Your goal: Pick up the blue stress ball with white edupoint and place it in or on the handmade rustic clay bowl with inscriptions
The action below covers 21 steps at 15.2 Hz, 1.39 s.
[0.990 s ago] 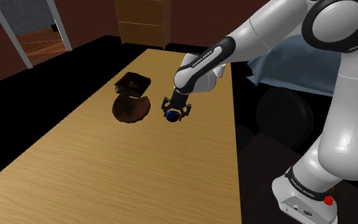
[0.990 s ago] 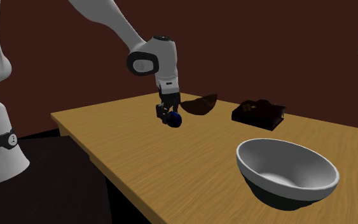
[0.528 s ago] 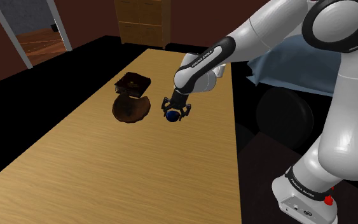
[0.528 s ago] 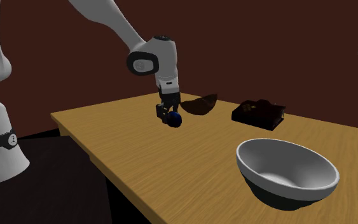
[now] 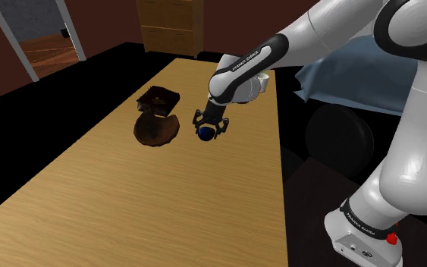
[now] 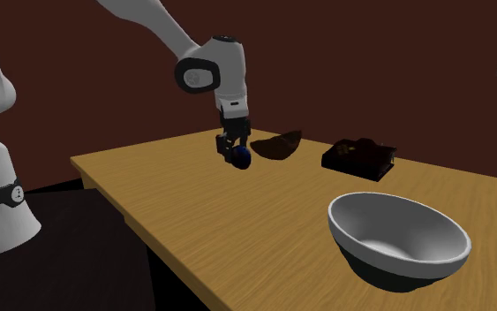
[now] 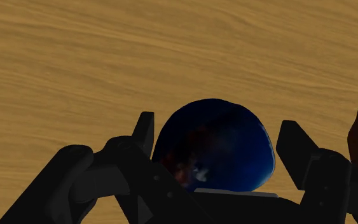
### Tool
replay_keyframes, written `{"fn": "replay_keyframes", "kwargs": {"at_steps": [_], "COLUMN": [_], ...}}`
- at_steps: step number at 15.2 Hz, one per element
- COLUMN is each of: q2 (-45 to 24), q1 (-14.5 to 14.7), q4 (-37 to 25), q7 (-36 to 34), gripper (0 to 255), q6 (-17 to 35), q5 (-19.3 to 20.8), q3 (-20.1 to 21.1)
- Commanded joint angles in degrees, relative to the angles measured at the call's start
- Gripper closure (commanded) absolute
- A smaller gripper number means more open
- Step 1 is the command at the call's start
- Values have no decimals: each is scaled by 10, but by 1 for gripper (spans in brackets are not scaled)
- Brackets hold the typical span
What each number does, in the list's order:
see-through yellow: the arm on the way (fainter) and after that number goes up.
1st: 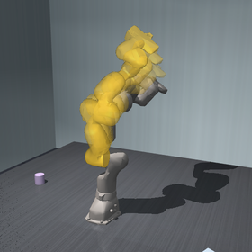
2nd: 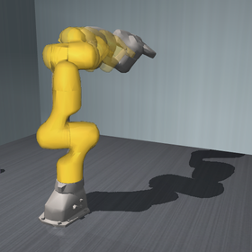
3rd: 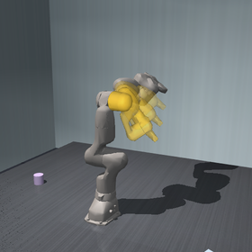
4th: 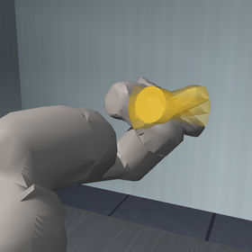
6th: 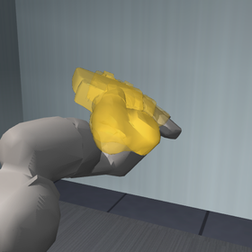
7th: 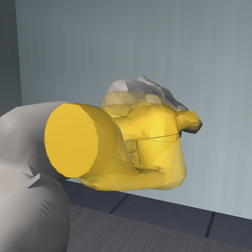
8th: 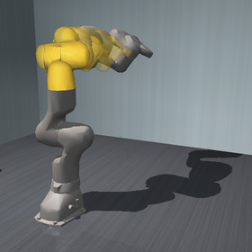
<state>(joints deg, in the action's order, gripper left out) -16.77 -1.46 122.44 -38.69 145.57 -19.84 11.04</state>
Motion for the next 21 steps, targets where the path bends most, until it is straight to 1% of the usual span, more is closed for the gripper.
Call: {"fn": "replay_keyframes", "kwargs": {"at_steps": [1, 21], "q2": [11, 102], "q1": [0, -3], "q4": [-3, -50], "q7": [-5, -46], "gripper": [255, 255], "q6": [-13, -148], "q5": [3, 24], "q3": [-1, -7]}}
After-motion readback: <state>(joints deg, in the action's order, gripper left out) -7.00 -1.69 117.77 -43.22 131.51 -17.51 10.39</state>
